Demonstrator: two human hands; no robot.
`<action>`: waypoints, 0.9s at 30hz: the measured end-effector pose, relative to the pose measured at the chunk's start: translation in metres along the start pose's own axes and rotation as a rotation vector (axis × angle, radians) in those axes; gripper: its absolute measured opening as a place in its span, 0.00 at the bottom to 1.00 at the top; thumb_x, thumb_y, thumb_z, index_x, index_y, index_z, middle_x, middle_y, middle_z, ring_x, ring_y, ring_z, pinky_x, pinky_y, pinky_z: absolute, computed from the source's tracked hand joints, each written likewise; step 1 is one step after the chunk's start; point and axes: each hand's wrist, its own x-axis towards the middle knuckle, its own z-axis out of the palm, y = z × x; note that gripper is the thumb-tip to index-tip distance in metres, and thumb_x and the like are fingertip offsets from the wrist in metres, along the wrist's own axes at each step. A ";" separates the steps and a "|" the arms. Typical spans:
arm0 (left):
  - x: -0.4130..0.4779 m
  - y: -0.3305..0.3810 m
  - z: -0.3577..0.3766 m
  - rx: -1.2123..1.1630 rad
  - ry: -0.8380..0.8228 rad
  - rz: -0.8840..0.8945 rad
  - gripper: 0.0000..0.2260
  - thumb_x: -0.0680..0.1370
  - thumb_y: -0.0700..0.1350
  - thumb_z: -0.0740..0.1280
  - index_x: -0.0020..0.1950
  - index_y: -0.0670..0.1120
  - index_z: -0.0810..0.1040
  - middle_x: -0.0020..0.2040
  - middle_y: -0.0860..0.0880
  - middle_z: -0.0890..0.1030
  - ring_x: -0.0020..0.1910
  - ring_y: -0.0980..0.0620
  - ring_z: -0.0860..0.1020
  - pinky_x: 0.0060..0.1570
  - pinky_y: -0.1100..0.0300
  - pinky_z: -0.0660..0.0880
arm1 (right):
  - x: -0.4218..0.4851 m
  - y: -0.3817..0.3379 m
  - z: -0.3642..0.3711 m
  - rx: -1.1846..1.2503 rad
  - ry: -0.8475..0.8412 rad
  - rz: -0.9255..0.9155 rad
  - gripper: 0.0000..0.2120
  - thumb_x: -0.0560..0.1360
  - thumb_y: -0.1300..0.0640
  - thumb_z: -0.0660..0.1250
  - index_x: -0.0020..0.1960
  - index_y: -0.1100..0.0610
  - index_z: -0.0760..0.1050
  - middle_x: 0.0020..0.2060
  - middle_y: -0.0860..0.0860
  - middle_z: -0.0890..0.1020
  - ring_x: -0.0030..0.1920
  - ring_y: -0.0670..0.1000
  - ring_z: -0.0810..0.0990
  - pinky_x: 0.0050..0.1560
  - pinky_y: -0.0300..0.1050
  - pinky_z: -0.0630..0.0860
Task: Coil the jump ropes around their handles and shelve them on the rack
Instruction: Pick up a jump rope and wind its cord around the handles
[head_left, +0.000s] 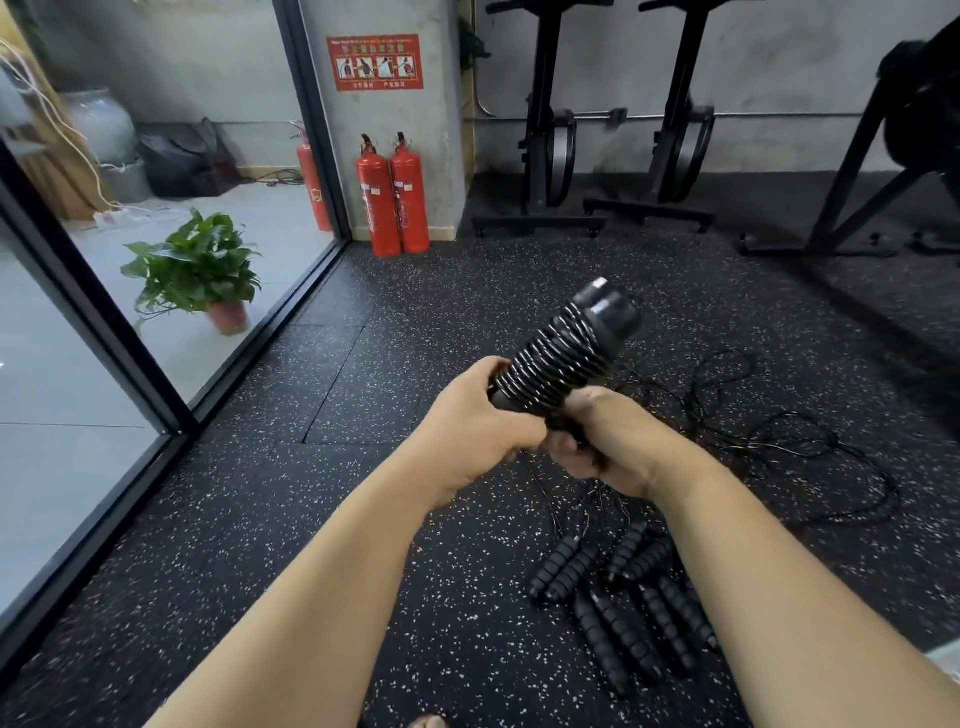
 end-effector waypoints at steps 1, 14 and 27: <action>0.000 0.000 -0.001 -0.097 0.001 -0.029 0.16 0.67 0.31 0.69 0.50 0.44 0.74 0.40 0.45 0.77 0.30 0.53 0.72 0.28 0.60 0.70 | 0.000 -0.001 0.002 -0.010 0.001 -0.006 0.15 0.82 0.60 0.50 0.39 0.56 0.68 0.23 0.48 0.66 0.23 0.45 0.57 0.23 0.39 0.51; 0.006 0.000 -0.012 -0.558 0.102 -0.376 0.03 0.73 0.35 0.63 0.41 0.41 0.75 0.31 0.47 0.75 0.21 0.55 0.71 0.18 0.69 0.65 | -0.017 -0.006 0.044 -0.864 0.539 -0.534 0.09 0.73 0.54 0.67 0.52 0.53 0.78 0.42 0.48 0.81 0.42 0.51 0.78 0.44 0.51 0.76; 0.002 0.003 -0.025 -0.769 -0.030 -0.383 0.13 0.62 0.39 0.60 0.45 0.38 0.75 0.35 0.44 0.76 0.27 0.52 0.71 0.20 0.67 0.68 | -0.021 -0.016 0.043 -0.737 0.679 -0.626 0.28 0.72 0.49 0.73 0.69 0.54 0.70 0.41 0.38 0.79 0.44 0.39 0.79 0.48 0.31 0.73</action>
